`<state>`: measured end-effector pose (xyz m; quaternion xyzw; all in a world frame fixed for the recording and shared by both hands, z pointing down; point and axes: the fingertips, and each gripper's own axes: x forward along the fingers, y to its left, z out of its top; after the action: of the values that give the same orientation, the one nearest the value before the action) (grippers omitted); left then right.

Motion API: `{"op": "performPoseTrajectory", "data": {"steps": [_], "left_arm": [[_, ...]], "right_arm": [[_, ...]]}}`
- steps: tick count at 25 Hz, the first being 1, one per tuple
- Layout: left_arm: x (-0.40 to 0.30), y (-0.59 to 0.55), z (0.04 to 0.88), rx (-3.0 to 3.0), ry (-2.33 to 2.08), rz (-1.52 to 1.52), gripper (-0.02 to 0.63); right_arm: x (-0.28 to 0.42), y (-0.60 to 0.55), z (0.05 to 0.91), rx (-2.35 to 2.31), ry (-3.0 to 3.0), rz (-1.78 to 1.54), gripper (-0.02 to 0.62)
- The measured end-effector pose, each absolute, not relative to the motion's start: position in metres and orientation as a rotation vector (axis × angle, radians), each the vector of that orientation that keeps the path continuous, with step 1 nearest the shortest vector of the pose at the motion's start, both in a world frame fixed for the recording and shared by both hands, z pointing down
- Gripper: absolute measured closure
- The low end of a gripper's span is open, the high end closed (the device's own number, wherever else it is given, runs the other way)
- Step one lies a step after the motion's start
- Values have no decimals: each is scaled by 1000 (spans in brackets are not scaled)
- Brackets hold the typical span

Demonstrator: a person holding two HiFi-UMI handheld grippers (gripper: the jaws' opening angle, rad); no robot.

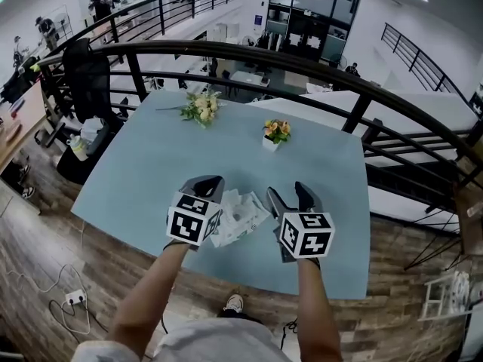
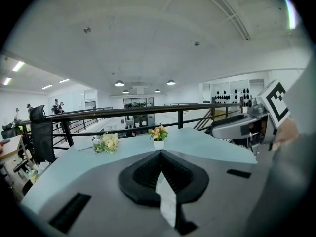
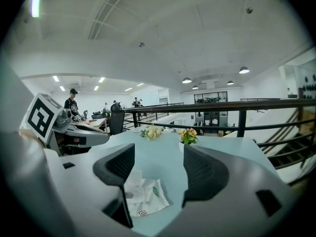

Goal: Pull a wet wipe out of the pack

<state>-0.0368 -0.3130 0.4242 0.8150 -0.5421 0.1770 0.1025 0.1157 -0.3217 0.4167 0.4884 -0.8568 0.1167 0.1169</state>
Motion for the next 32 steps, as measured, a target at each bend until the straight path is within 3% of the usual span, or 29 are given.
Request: {"op": "performPoseTrajectory", "data": {"steps": [18, 32], "left_arm": [[-24, -360, 423, 2391, -1631, 556, 611], [-62, -363, 426, 2424, -1591, 547, 611]], "right_arm": [[135, -371, 419, 1418, -2525, 358, 303], [97, -372, 421, 1451, -2499, 356, 304]]}}
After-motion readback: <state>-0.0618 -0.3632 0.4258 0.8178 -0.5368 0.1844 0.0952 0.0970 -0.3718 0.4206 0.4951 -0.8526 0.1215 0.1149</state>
